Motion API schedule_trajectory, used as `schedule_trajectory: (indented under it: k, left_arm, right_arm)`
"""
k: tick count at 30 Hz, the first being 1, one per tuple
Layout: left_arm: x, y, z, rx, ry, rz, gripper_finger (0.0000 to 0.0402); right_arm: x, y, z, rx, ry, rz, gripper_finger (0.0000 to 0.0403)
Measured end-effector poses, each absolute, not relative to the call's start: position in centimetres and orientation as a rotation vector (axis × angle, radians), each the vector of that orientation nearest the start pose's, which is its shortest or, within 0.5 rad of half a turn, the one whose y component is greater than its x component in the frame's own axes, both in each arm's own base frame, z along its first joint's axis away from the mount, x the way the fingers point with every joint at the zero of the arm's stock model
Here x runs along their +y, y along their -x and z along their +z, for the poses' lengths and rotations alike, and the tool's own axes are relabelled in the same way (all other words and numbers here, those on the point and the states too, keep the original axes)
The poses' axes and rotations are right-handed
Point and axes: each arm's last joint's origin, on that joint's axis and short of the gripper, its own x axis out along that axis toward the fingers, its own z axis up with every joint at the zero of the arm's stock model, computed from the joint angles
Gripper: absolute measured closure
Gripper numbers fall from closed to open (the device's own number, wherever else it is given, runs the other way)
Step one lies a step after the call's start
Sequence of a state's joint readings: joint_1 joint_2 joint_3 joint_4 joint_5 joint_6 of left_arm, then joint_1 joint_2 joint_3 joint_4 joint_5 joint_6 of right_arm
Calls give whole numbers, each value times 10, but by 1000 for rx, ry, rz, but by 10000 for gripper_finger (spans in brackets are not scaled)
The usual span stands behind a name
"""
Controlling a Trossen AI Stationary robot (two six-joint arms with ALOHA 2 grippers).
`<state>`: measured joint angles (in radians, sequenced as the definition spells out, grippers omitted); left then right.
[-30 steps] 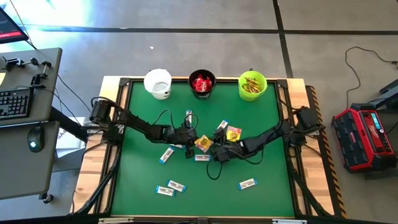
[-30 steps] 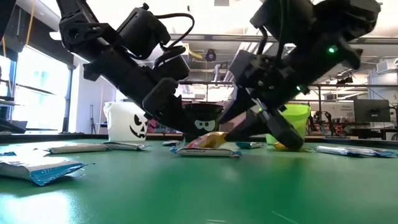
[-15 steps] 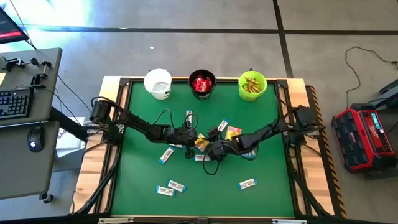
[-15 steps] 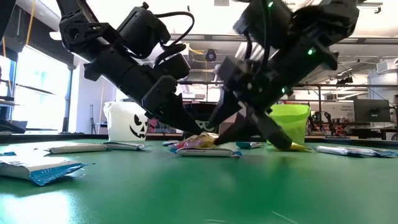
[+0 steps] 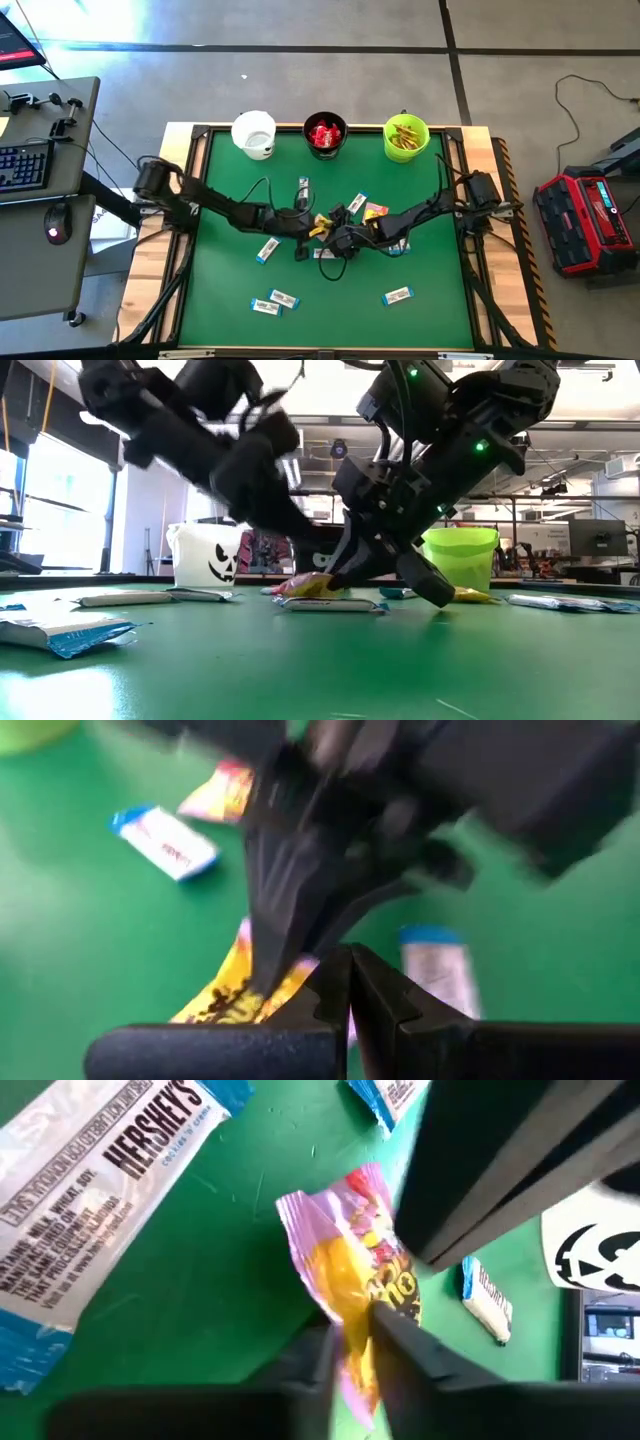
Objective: Sort candy by brand, put in halloween buckets
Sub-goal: Put the yellow candy into the green bucket
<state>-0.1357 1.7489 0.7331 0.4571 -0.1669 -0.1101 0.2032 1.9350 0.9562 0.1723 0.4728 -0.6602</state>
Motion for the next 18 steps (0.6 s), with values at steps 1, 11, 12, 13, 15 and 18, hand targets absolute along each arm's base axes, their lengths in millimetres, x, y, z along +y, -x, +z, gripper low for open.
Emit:
schedule_trajectory:
  k: [1, 11, 12, 13, 15, 18]
  left_arm:
    - [-42, -325, 141, 540, 21, 57, 401]
    - [-48, -309, 175, 493, -18, 208, 401]
    - [-48, -308, 178, 481, -18, 216, 401]
    - [-48, -308, 180, 471, -16, 220, 401]
    - [-48, -309, 183, 433, 8, 230, 401]
    - [-49, -312, 186, 384, 32, 235, 401]
  right_arm:
    - [61, -360, 113, 831, 884, 3, 386]
    - [63, -358, 126, 802, 846, -64, 399]
    - [64, -358, 131, 794, 834, -70, 400]
    - [64, -356, 135, 790, 824, -75, 401]
    - [63, -353, 145, 786, 804, -90, 401]
    - [60, -344, 162, 809, 808, -155, 402]
